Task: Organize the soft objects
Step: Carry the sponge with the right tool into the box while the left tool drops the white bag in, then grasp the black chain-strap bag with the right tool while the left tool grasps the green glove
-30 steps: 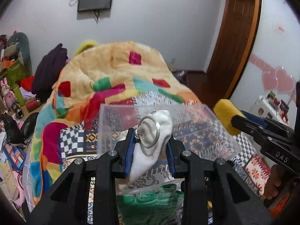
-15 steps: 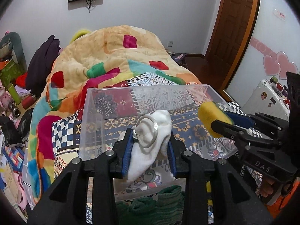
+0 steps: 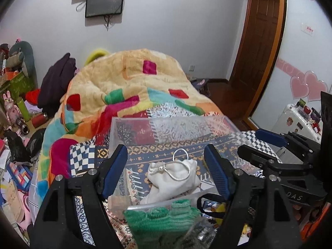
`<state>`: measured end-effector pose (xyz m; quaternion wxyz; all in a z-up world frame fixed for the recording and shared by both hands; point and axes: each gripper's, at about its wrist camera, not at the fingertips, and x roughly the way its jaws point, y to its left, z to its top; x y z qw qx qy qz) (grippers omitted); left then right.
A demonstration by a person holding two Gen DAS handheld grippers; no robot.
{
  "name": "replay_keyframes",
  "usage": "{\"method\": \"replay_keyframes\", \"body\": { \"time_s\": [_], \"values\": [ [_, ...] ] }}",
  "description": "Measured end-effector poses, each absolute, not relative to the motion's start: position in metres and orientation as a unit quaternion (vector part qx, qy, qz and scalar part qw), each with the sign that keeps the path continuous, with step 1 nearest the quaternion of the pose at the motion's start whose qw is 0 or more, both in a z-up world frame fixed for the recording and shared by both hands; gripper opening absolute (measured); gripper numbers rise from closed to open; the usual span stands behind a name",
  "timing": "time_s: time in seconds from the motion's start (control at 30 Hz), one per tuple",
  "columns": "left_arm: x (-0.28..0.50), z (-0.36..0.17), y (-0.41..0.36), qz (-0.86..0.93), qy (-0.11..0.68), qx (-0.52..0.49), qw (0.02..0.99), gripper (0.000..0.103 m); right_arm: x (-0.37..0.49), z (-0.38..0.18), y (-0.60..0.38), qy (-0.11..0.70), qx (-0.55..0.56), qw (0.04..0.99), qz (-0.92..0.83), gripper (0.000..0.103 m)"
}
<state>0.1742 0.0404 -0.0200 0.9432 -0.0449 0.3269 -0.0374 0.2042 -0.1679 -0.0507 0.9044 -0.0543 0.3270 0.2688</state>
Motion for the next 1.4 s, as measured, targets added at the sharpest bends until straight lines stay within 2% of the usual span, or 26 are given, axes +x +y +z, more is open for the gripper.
{"method": "replay_keyframes", "body": {
  "time_s": [0.17, 0.37, 0.47, 0.83, 1.07, 1.13, 1.2, 1.27, 1.33, 1.4],
  "values": [
    [0.150, -0.004, 0.037, -0.044, 0.297, -0.039, 0.953, 0.085, 0.184, -0.032, -0.173, 0.286, -0.058, 0.917, 0.272, 0.070],
    [0.117, 0.000, 0.037, -0.038, 0.269, -0.038, 0.962, 0.098, 0.156, -0.023, -0.182, 0.252, -0.059, 0.925, 0.279, 0.075],
    [0.106, -0.013, 0.036, -0.038, 0.280, -0.030, 0.959, 0.098, 0.150, -0.027, -0.185, 0.252, -0.053, 0.924, 0.283, 0.078],
    [0.097, -0.078, 0.044, -0.020, 0.359, -0.049, 0.932, 0.098, 0.143, -0.072, -0.179, 0.318, -0.056, 0.902, 0.286, 0.078],
    [0.096, -0.093, 0.049, -0.006, 0.368, -0.062, 0.928, 0.098, 0.136, -0.096, -0.182, 0.340, -0.057, 0.895, 0.281, 0.078],
    [0.096, -0.096, 0.050, -0.011, 0.371, -0.066, 0.926, 0.094, 0.135, -0.098, -0.185, 0.341, -0.053, 0.896, 0.278, 0.073],
    [0.098, -0.098, 0.050, -0.014, 0.377, -0.067, 0.924, 0.080, 0.135, -0.099, -0.186, 0.345, -0.047, 0.893, 0.284, 0.058],
    [0.099, -0.101, 0.048, -0.017, 0.382, -0.069, 0.921, 0.073, 0.135, -0.100, -0.187, 0.351, -0.040, 0.889, 0.292, 0.048],
    [0.097, -0.102, 0.047, -0.017, 0.379, -0.067, 0.923, 0.068, 0.133, -0.101, -0.187, 0.351, -0.037, 0.888, 0.295, 0.044],
    [0.095, -0.102, 0.045, -0.015, 0.376, -0.061, 0.925, 0.059, 0.130, -0.100, -0.187, 0.344, -0.039, 0.891, 0.294, 0.040]
  ]
}}
